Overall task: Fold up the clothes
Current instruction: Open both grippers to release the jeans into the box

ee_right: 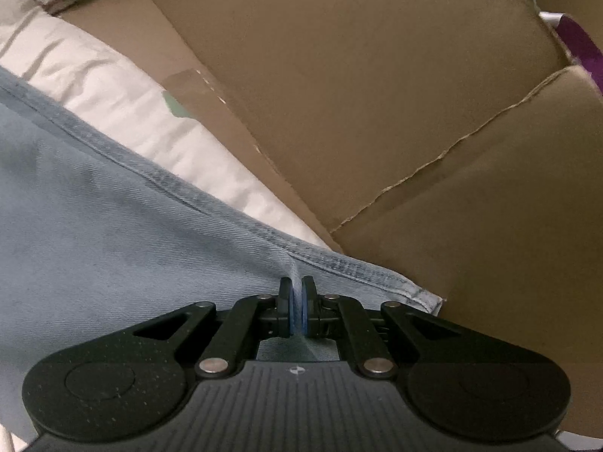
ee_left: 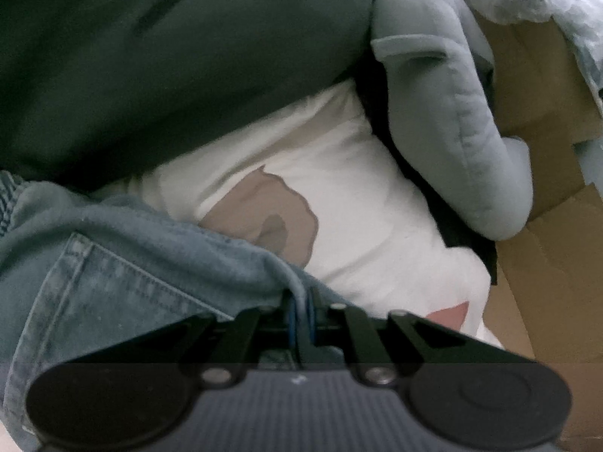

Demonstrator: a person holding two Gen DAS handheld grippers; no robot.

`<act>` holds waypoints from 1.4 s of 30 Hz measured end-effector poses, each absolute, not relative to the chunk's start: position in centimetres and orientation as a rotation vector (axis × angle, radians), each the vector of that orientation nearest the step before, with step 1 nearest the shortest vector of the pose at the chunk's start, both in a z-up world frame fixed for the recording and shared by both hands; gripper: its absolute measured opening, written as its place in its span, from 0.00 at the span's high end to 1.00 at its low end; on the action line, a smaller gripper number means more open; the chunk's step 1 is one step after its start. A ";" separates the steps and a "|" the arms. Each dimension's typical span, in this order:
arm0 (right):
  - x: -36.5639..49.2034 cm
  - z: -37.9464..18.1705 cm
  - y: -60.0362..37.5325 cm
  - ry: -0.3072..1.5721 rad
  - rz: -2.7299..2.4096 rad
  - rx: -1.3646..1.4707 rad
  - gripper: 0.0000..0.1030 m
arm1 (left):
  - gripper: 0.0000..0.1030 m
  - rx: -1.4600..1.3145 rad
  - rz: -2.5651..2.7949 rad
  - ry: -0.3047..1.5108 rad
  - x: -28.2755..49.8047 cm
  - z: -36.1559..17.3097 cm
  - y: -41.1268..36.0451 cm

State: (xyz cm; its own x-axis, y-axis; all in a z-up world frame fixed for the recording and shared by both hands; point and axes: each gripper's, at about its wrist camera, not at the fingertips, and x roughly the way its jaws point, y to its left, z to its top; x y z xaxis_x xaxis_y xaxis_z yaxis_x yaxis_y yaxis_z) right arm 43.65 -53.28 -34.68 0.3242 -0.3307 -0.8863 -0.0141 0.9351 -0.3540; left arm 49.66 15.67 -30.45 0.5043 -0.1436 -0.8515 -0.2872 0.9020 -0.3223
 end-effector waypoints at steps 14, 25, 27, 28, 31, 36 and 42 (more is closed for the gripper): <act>44.2 -34.9 -54.5 1.235 -0.291 -0.332 0.99 | 0.94 -0.478 0.061 1.031 50.4 -30.1 14.7; 45.8 -35.1 -55.1 1.234 -0.337 -0.351 0.99 | 0.91 -0.441 0.084 1.060 51.8 -31.5 13.6; 46.3 -35.2 -55.1 1.236 -0.344 -0.352 0.99 | 0.88 -0.421 0.084 1.067 51.8 -31.6 13.3; 46.4 -35.4 -55.2 1.246 -0.343 -0.345 0.99 | 0.85 -0.407 0.078 1.070 51.8 -31.5 13.1; 46.6 -36.3 -55.2 1.279 -0.336 -0.341 0.96 | 0.69 -0.371 0.052 1.073 51.4 -31.1 12.6; 45.3 -34.1 -55.5 1.203 -0.341 -0.287 0.79 | 0.61 -0.371 0.010 1.057 49.5 -30.1 12.5; 41.4 -29.4 -56.2 1.070 -0.301 -0.220 0.67 | 0.55 -0.394 -0.067 1.000 46.0 -28.8 11.4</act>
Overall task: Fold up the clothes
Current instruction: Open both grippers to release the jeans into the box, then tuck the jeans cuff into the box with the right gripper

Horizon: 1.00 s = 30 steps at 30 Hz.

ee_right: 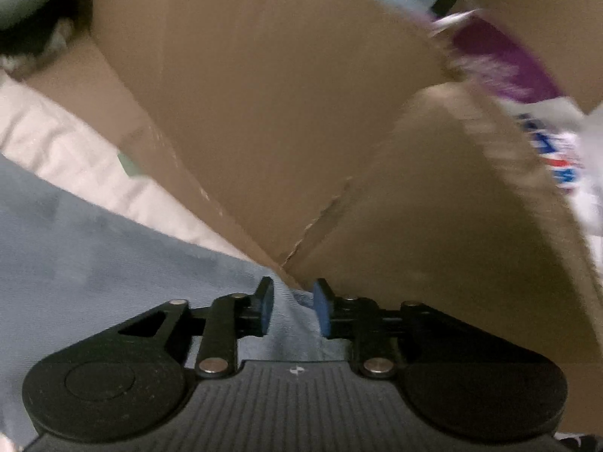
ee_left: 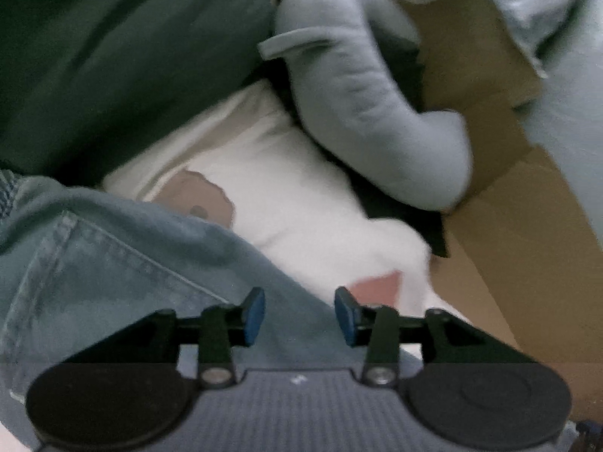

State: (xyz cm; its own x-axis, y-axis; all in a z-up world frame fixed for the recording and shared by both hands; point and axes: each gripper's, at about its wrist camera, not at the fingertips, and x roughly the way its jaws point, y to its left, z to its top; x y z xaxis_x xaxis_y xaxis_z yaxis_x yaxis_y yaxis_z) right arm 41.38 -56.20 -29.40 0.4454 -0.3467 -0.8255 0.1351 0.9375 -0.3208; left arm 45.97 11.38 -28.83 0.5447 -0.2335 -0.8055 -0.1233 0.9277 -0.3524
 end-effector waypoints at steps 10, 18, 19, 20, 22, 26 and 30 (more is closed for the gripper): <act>34.9 -27.7 -57.3 1.014 -0.385 -0.095 0.68 | 0.55 -0.376 -0.153 1.002 38.7 -28.4 9.7; 34.5 -32.1 -58.2 1.017 -0.407 -0.003 0.67 | 0.53 -0.332 -0.191 1.005 34.7 -28.7 10.6; 34.4 -32.6 -58.4 1.023 -0.408 0.006 0.67 | 0.52 -0.330 -0.192 1.009 34.4 -28.8 10.7; 34.4 -33.2 -58.7 1.029 -0.410 0.014 0.67 | 0.52 -0.327 -0.193 1.014 34.1 -29.0 10.8; 34.2 -34.1 -59.0 1.028 -0.420 0.032 0.67 | 0.52 -0.318 -0.202 1.027 33.6 -29.4 11.0; 33.5 -35.7 -59.6 1.008 -0.425 0.096 0.61 | 0.52 -0.291 -0.213 1.050 32.9 -30.2 11.3; 33.5 -37.1 -60.1 0.969 -0.456 0.171 0.59 | 0.52 -0.279 -0.202 1.068 32.6 -31.0 11.6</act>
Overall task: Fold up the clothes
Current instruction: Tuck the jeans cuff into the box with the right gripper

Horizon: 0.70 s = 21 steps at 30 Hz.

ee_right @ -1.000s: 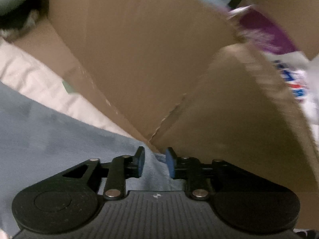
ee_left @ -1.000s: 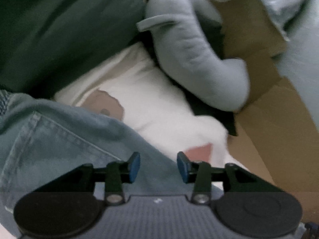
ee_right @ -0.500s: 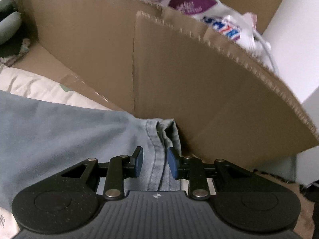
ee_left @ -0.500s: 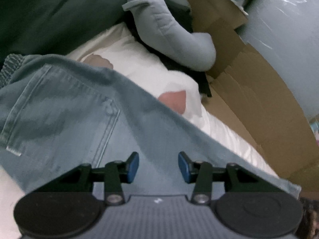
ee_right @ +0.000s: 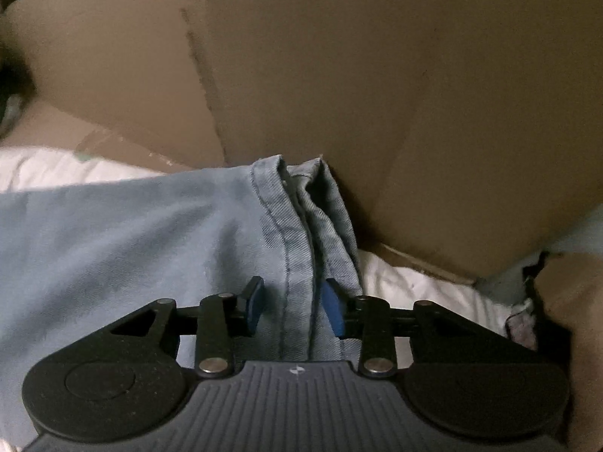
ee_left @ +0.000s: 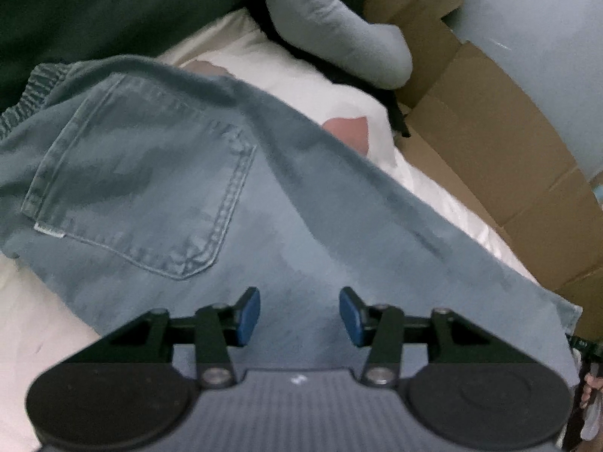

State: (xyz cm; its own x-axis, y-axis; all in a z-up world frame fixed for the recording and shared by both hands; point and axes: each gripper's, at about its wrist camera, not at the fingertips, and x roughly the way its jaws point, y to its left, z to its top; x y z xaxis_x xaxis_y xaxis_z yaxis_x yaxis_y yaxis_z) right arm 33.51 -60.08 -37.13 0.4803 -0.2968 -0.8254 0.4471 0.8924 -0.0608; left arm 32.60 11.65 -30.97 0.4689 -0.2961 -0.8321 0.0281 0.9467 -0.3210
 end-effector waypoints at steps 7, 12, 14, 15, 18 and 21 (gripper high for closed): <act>34.0 -38.2 -60.0 0.946 -0.454 0.201 0.70 | 0.52 -0.283 -0.200 1.091 32.2 -31.8 11.4; 34.3 -37.5 -59.3 0.970 -0.406 0.114 0.92 | 0.52 -0.273 -0.222 1.093 31.7 -31.8 10.4; 34.3 -36.8 -58.9 0.972 -0.399 0.065 0.94 | 0.52 -0.273 -0.232 1.091 31.6 -31.7 10.0; 34.3 -36.5 -58.8 0.972 -0.400 0.043 0.94 | 0.52 -0.272 -0.237 1.090 31.4 -31.6 9.9; 34.4 -35.7 -58.5 0.978 -0.395 -0.014 0.94 | 0.52 -0.263 -0.246 1.090 31.1 -31.5 9.5; 34.5 -35.0 -58.0 0.978 -0.400 -0.061 0.95 | 0.52 -0.262 -0.247 1.094 30.9 -31.5 9.5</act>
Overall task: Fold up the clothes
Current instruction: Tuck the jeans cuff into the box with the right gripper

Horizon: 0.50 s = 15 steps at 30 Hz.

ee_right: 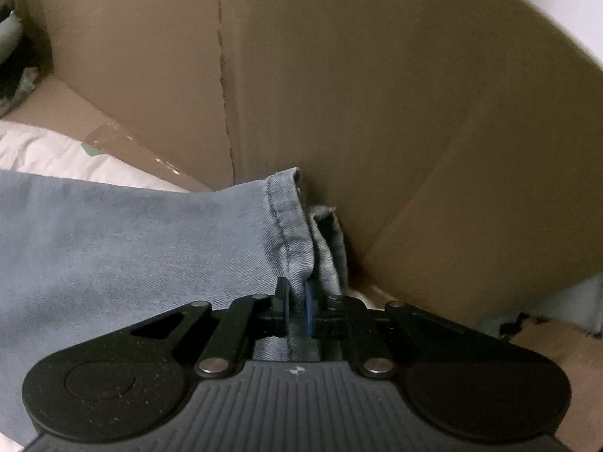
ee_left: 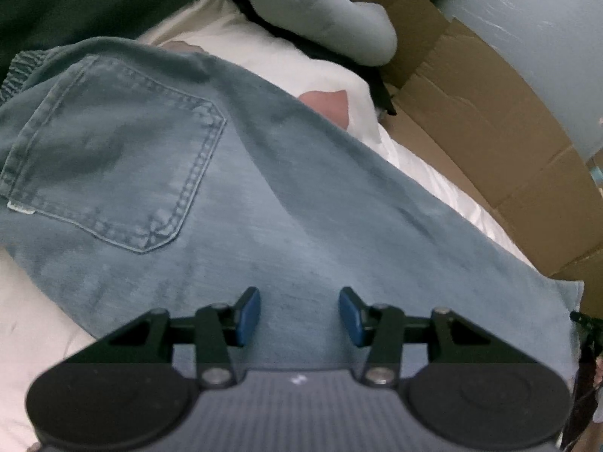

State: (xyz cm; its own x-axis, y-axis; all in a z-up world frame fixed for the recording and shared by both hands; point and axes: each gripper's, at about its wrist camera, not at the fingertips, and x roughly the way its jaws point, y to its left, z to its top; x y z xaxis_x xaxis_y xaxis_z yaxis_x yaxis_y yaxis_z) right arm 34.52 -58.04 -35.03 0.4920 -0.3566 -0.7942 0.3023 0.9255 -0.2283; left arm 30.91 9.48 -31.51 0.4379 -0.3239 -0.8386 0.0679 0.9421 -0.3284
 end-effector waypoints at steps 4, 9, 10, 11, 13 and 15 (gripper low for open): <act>34.9 -34.3 -57.9 0.964 -0.429 -0.100 0.96 | 0.52 -0.261 -0.245 1.101 30.8 -31.6 9.6; 35.5 -35.7 -58.5 0.960 -0.444 -0.045 0.87 | 0.52 -0.246 -0.259 1.105 30.4 -31.7 9.4; 35.0 -35.3 -58.6 0.943 -0.457 -0.036 0.84 | 0.52 -0.241 -0.263 1.103 30.2 -31.6 9.4; 34.4 -34.7 -58.6 0.924 -0.470 -0.028 0.77 | 0.52 -0.236 -0.264 1.101 30.1 -31.6 9.4; 33.1 -33.6 -58.6 0.886 -0.495 -0.012 0.74 | 0.52 -0.231 -0.266 1.097 29.8 -31.5 9.5; 31.7 -32.6 -58.4 0.862 -0.505 0.006 0.74 | 0.52 -0.237 -0.267 1.097 29.4 -31.4 9.7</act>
State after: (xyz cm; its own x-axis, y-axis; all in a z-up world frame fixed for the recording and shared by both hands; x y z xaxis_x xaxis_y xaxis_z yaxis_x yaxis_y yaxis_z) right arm 31.67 -58.44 -32.56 0.5413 -0.4230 -0.7267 0.4280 0.8825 -0.1949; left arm 29.36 9.68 -31.44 0.4307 -0.3279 -0.8408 0.0951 0.9430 -0.3190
